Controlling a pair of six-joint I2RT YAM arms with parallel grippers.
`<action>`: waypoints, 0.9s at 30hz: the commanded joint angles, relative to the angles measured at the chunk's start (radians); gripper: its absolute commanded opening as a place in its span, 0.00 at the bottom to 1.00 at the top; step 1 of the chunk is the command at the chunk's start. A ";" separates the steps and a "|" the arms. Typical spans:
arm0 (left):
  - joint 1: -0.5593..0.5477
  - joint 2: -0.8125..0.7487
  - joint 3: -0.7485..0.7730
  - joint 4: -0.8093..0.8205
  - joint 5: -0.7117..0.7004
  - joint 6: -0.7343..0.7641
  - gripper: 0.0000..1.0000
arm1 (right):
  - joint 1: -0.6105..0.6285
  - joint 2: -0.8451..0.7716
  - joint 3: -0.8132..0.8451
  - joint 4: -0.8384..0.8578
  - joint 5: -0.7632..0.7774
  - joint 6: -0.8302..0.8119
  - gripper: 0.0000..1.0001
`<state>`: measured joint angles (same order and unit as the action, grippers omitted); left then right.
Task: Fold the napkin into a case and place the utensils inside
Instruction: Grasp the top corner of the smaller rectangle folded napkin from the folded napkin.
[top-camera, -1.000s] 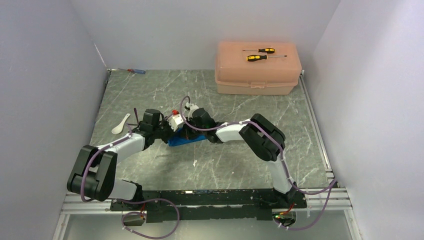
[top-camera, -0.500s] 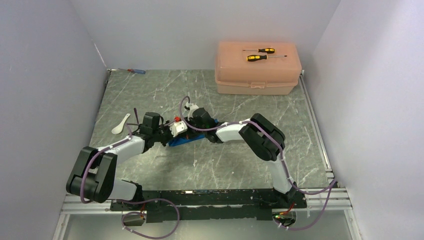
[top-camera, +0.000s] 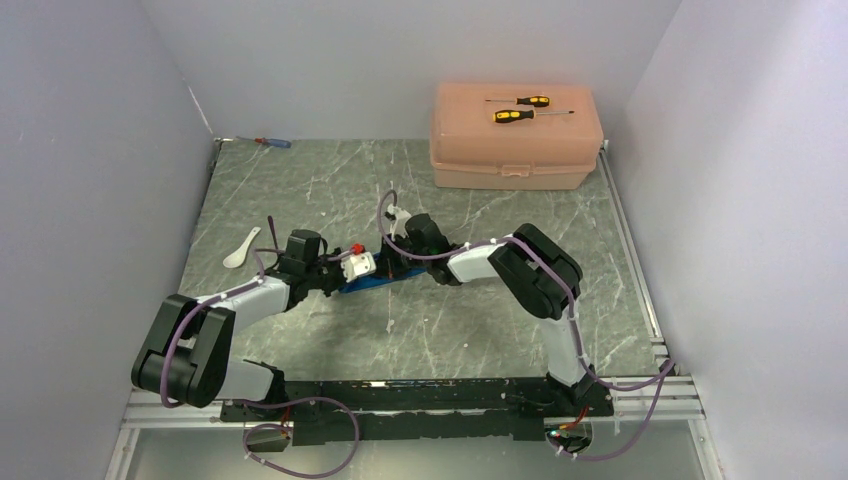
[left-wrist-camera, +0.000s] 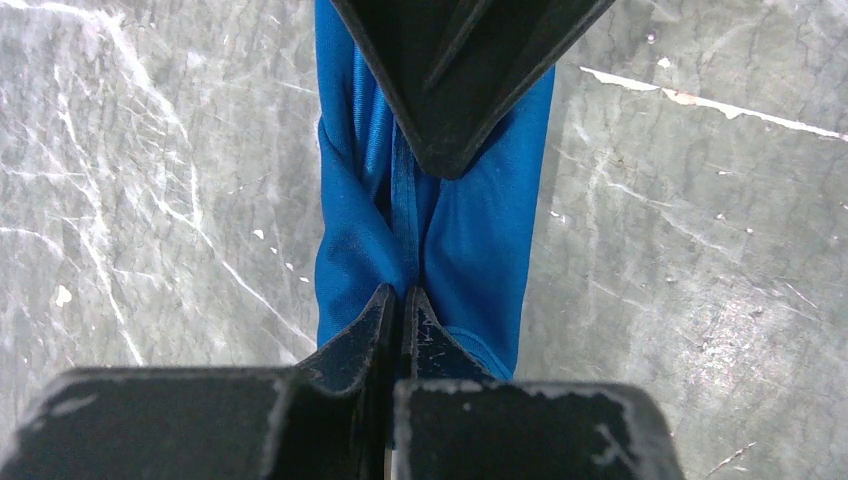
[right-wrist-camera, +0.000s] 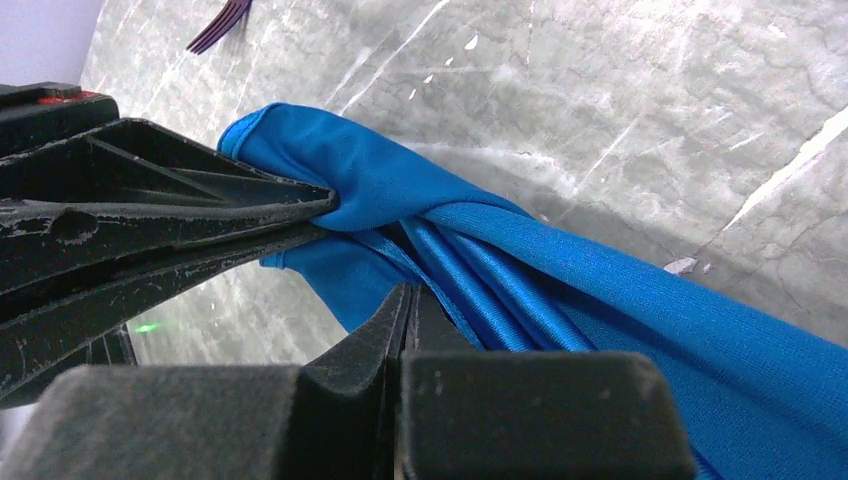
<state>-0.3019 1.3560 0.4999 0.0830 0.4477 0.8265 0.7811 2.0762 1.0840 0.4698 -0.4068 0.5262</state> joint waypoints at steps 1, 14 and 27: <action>-0.004 -0.014 -0.008 -0.075 0.011 0.018 0.03 | -0.006 -0.030 -0.029 -0.013 -0.044 -0.040 0.00; -0.006 -0.038 0.037 -0.232 -0.017 0.128 0.03 | -0.003 0.060 0.002 0.149 -0.182 -0.054 0.00; -0.014 -0.027 0.046 -0.206 -0.019 0.204 0.03 | -0.020 0.069 0.023 0.145 -0.091 -0.098 0.00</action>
<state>-0.3122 1.3323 0.5228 -0.0704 0.4381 0.9977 0.7708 2.1212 1.0672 0.6003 -0.5564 0.4694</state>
